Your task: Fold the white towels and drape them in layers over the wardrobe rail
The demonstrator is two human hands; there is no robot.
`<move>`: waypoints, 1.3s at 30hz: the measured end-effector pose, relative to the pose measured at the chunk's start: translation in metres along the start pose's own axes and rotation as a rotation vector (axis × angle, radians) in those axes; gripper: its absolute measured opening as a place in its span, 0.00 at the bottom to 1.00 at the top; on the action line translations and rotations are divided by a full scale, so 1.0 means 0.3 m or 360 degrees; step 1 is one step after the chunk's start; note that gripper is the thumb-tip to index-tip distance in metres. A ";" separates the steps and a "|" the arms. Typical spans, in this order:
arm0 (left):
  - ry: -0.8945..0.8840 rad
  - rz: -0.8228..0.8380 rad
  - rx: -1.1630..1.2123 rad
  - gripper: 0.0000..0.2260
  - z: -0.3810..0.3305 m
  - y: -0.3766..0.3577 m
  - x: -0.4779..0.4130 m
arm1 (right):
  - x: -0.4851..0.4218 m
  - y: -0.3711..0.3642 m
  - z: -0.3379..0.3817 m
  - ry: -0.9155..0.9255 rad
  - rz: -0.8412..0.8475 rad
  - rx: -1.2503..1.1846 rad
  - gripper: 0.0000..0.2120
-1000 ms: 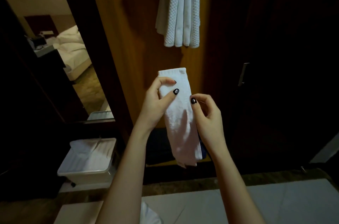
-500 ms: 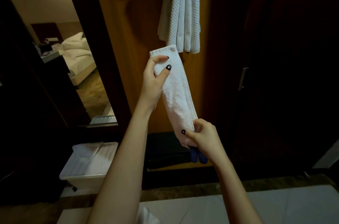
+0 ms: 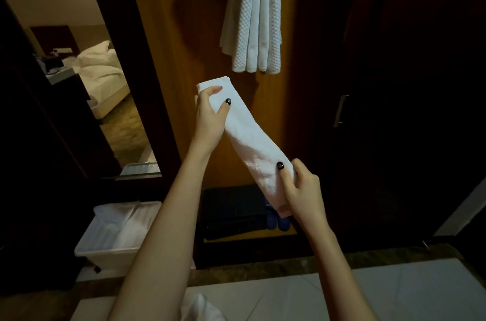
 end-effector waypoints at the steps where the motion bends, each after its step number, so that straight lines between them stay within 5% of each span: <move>1: 0.0026 -0.0008 0.0058 0.16 0.008 -0.003 0.002 | -0.001 0.002 -0.001 0.0002 -0.0009 -0.0044 0.18; 12: 0.0259 0.0025 0.0085 0.19 0.093 -0.027 0.016 | 0.008 0.041 -0.042 -0.0121 -0.0092 -0.0305 0.19; 21: 0.0199 -0.0005 -0.0352 0.20 0.070 -0.034 0.018 | 0.030 0.045 0.013 0.0098 -0.0058 0.0178 0.16; 27: 0.0207 0.0068 0.0088 0.19 0.087 -0.046 0.006 | 0.037 0.060 -0.007 -0.0040 -0.0250 0.0044 0.09; 31: 0.0163 0.0125 0.0193 0.19 0.091 -0.040 -0.005 | 0.011 0.063 -0.066 -0.0249 0.0003 -0.0280 0.02; 39: 0.0188 0.0200 0.0575 0.18 0.093 -0.042 0.013 | 0.021 -0.001 -0.098 -0.0240 0.0544 -0.0553 0.21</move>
Point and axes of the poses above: each hand's wrist, its own x-axis away from the middle knuckle, its own y-axis out of the back of the hand, z = x × y, the point moved 5 cm from there along -x, towards the middle knuckle, and after that the axes turned 11 degrees about z, right-handed, at the moved point
